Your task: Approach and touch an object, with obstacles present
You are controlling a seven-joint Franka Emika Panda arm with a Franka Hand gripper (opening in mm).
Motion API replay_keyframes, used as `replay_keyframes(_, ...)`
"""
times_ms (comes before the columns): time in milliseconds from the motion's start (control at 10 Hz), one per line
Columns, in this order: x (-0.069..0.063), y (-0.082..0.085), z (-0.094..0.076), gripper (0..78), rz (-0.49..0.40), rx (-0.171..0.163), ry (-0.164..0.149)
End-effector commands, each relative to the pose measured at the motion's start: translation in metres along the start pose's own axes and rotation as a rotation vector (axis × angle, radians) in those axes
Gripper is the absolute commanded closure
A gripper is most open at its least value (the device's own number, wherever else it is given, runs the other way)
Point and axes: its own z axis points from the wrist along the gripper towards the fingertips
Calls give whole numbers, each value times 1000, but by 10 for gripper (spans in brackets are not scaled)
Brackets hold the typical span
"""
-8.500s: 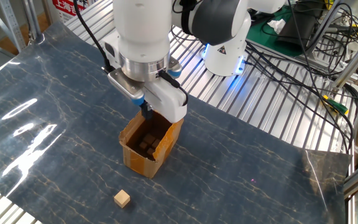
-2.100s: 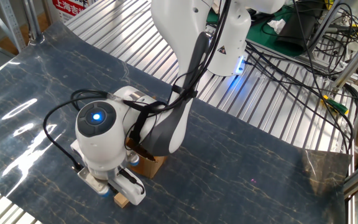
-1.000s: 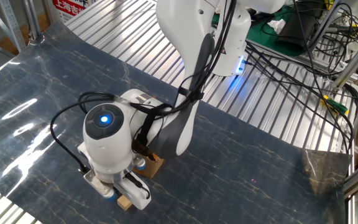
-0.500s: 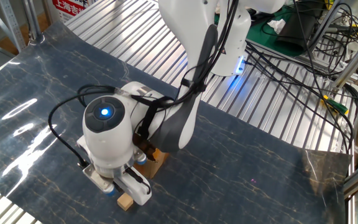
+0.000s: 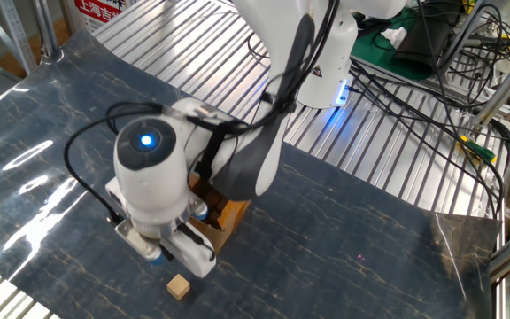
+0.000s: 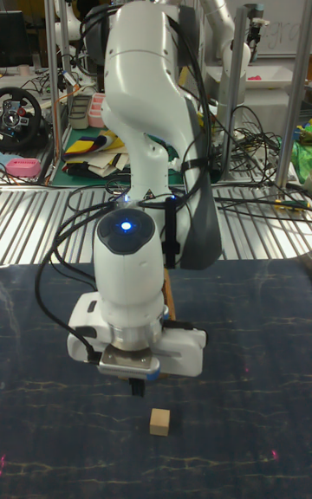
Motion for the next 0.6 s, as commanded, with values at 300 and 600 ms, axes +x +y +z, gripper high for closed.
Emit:
replay_keyframes(300, 10, -13, -21, 776, -48, 4, 19)
replay_keyframes(600, 12, -14, -23, 776, -39, 5, 22)
